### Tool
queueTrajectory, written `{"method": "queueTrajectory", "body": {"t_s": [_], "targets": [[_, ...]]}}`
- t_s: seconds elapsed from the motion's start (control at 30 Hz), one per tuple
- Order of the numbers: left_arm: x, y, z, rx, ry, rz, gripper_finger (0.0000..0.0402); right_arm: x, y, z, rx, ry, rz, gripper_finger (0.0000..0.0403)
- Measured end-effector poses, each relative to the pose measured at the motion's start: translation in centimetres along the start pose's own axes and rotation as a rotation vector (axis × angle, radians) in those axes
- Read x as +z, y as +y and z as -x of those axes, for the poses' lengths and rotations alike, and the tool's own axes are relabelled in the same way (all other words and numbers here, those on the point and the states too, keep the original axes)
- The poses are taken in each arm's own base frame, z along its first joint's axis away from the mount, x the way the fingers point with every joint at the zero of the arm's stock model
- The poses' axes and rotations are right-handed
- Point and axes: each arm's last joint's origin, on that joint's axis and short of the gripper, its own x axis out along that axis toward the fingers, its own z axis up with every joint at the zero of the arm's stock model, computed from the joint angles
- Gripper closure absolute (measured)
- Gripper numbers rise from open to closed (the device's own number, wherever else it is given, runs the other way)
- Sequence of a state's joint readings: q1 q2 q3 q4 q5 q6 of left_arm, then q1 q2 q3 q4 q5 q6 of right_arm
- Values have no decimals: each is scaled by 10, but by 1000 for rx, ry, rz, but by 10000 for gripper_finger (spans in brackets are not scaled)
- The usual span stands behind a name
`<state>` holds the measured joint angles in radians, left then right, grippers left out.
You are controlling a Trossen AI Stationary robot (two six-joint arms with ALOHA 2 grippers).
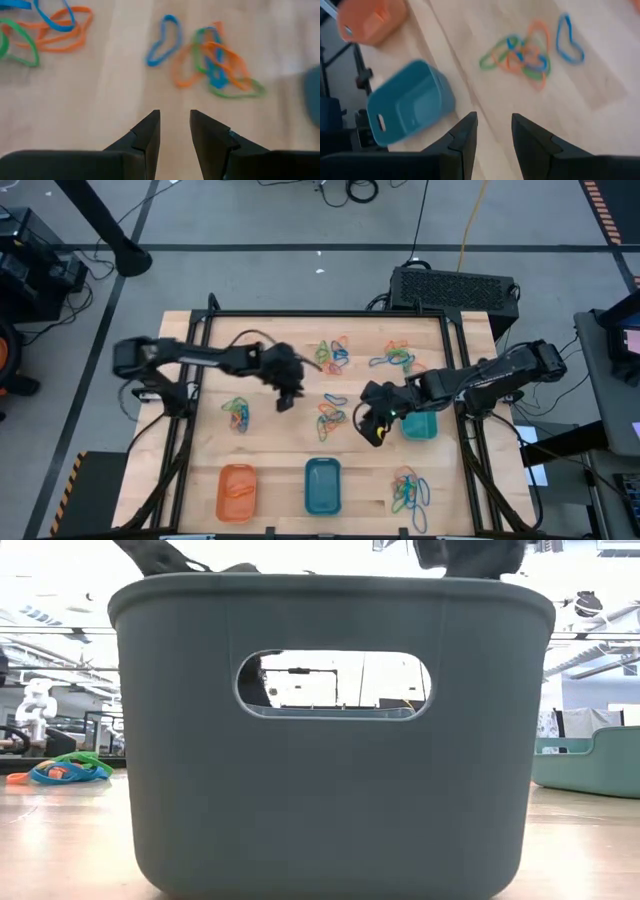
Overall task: Sort rubber bands into baskets
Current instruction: Put the orange rubber band into the orange bin
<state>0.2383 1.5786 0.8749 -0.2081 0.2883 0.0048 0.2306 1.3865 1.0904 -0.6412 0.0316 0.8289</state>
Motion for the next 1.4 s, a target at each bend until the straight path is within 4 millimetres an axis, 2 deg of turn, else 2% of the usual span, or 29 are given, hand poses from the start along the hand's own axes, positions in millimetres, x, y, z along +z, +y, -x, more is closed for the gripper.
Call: {"method": "queueTrajectory", "body": {"t_s": [0.3,0.43,0.67,0.97,1.23,1.4], "targets": [[63,48,-50,126,-12,-213,289,-22,11,1,-13,72,-27,289],[72,61,-64,166,46,-291,288,-29,17,2,-16,69,-33,289],[67,76,-81,189,119,-286,288,-44,26,5,-51,26,-9,289],[66,77,-80,220,146,-291,288,-55,28,7,-106,15,9,289],[56,72,-78,198,254,-251,288,-55,28,7,-106,13,10,289],[57,68,-79,193,251,-257,288,-55,28,7,-106,13,16,289]]}}
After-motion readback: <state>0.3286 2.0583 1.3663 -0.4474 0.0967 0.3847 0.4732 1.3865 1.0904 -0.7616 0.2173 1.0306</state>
